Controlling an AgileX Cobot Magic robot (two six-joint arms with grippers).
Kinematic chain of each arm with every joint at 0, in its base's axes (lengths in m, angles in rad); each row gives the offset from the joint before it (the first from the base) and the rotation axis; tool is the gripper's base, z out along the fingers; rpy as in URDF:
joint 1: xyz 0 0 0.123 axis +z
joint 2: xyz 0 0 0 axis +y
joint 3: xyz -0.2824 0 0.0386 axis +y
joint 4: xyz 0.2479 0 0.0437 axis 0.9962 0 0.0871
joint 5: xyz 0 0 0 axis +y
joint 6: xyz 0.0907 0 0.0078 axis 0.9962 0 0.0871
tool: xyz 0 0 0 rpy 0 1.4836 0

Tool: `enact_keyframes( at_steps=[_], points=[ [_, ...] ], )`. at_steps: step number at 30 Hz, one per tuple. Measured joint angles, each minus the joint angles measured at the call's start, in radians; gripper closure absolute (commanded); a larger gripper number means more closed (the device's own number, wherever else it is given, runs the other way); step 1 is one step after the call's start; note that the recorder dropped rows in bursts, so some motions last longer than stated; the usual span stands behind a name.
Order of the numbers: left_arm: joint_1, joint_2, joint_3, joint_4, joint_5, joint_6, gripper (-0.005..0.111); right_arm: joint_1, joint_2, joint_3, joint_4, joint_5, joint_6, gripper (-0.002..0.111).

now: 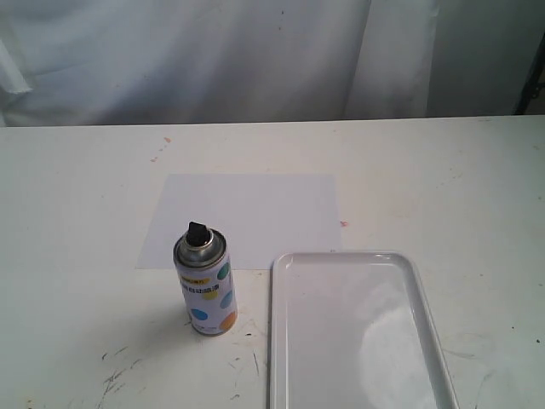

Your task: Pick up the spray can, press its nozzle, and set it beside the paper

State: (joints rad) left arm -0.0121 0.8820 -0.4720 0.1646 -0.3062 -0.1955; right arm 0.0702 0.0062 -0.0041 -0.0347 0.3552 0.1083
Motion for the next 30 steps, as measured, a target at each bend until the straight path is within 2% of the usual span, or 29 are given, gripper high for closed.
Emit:
enact_keyframes(
  at_steps=[3, 5, 14, 18, 30],
  points=[
    [0.000, 0.038, 0.058, 0.042, -0.091, -0.043, 0.107, 0.000, 0.000, 0.000, 0.000, 0.000, 0.000, 0.108],
    [0.000, 0.060, 0.091, 0.126, -0.125, -0.081, 0.107, 0.000, 0.000, 0.000, 0.000, 0.000, 0.000, 0.108],
    [0.000, 0.141, 0.197, 0.519, -0.166, -0.327, 0.107, 0.000, 0.000, 0.000, 0.000, 0.000, 0.000, 0.108],
    [0.000, 0.185, 0.237, 0.569, -0.196, -0.360, 0.107, 0.000, 0.000, 0.000, 0.000, 0.000, 0.000, 0.108],
    [0.000, 0.344, 0.324, 0.586, -0.341, -0.396, 0.107, 0.000, 0.000, 0.000, 0.000, 0.000, 0.000, 0.108]
  ],
)
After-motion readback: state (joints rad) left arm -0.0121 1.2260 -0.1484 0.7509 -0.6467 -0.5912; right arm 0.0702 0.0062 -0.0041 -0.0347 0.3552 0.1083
